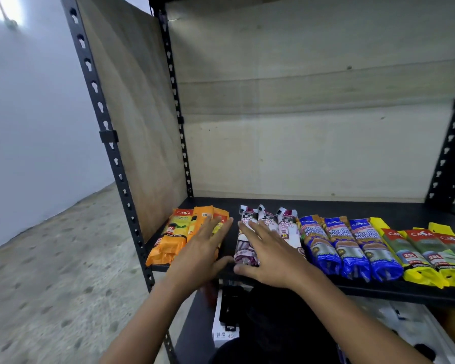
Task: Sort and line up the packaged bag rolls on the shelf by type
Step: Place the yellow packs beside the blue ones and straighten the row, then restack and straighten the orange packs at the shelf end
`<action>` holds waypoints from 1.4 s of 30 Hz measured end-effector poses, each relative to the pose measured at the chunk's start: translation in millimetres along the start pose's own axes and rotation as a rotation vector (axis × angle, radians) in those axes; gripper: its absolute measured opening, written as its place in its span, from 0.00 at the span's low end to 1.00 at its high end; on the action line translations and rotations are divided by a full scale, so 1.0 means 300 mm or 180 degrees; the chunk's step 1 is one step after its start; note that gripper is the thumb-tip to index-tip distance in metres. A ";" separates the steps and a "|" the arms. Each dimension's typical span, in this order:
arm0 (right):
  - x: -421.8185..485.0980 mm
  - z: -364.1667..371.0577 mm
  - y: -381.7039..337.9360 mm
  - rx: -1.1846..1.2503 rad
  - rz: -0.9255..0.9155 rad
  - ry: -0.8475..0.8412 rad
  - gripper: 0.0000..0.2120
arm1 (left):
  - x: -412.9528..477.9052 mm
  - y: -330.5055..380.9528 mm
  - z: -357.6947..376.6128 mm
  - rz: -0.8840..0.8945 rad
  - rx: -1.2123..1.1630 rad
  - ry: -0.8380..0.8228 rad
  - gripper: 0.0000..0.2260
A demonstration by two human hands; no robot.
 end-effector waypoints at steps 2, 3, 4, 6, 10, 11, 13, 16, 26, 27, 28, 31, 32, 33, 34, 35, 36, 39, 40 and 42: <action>0.033 0.020 -0.034 0.0048 -0.0067 -0.0062 0.46 | -0.036 -0.073 -0.010 -0.0139 0.0065 -0.0041 0.38; 0.051 0.031 -0.048 0.0068 -0.0103 -0.0096 0.46 | -0.055 -0.110 -0.012 -0.0215 0.0118 -0.0037 0.37; 0.071 0.045 -0.059 0.0096 -0.0136 -0.0136 0.46 | -0.075 -0.143 -0.011 -0.0293 0.0210 -0.0011 0.36; 0.112 0.077 -0.074 0.0179 -0.0181 -0.0213 0.47 | -0.111 -0.195 -0.010 -0.0459 0.0401 -0.0021 0.37; 0.176 0.134 -0.115 0.0276 -0.0257 -0.0194 0.47 | -0.156 -0.253 0.005 -0.0596 0.0373 -0.0392 0.39; 0.189 0.145 -0.126 0.0315 -0.0266 -0.0177 0.47 | -0.160 -0.262 0.009 -0.0620 0.0300 -0.0437 0.38; 0.211 0.163 -0.146 0.0411 -0.0250 -0.0208 0.46 | -0.164 -0.277 0.023 -0.0658 0.0170 -0.0377 0.36; 0.233 0.193 -0.168 0.0496 -0.0193 -0.0286 0.44 | -0.161 -0.298 0.054 -0.0680 0.0061 -0.0161 0.32; 0.253 0.187 -0.178 0.0639 -0.0239 0.0199 0.29 | -0.113 -0.294 0.053 -0.0613 -0.0057 0.0461 0.19; 0.247 0.176 -0.174 0.0654 -0.0263 0.0260 0.28 | -0.108 -0.283 0.048 -0.0621 -0.0110 0.0561 0.19; 0.239 0.163 -0.169 0.0656 -0.0290 0.0308 0.28 | -0.103 -0.269 0.043 -0.0622 -0.0158 0.0657 0.18; 0.200 0.113 -0.142 0.0659 -0.0320 0.0467 0.27 | -0.080 -0.210 0.031 -0.0542 -0.0257 0.0867 0.18; 0.184 0.093 -0.128 0.0669 -0.0312 0.0530 0.27 | -0.068 -0.189 0.031 -0.0493 -0.0295 0.0929 0.19; 0.167 0.072 -0.111 0.0674 -0.0293 0.0586 0.27 | -0.053 -0.165 0.034 -0.0440 -0.0340 0.0986 0.19; 0.147 0.050 -0.094 0.0660 -0.0270 0.0642 0.27 | -0.037 -0.139 0.036 -0.0390 -0.0400 0.1037 0.19; 0.125 0.028 -0.076 0.0632 -0.0235 0.0698 0.27 | -0.018 -0.111 0.040 -0.0345 -0.0476 0.1074 0.19; 0.102 0.005 -0.058 0.0598 -0.0188 0.0749 0.27 | 0.000 -0.080 0.042 -0.0303 -0.0538 0.1115 0.19; 0.029 -0.060 -0.004 0.0481 0.0040 0.0857 0.28 | 0.054 0.022 0.051 -0.0168 -0.0698 0.1139 0.18; 0.006 -0.079 0.012 0.0440 0.0144 0.0892 0.28 | 0.072 0.054 0.054 -0.0131 -0.0744 0.1122 0.18; -0.037 -0.110 0.042 0.0398 0.0335 0.0936 0.28 | 0.099 0.116 0.064 -0.0077 -0.0789 0.1075 0.18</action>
Point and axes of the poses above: each hand's wrist, its own x-axis towards the middle knuckle, its own z-axis out of the palm, y = z × x, the point moved 1 cm from there along x, towards the middle knuckle, and after that the axes turned 15 degrees about x, right-handed, at the moved point
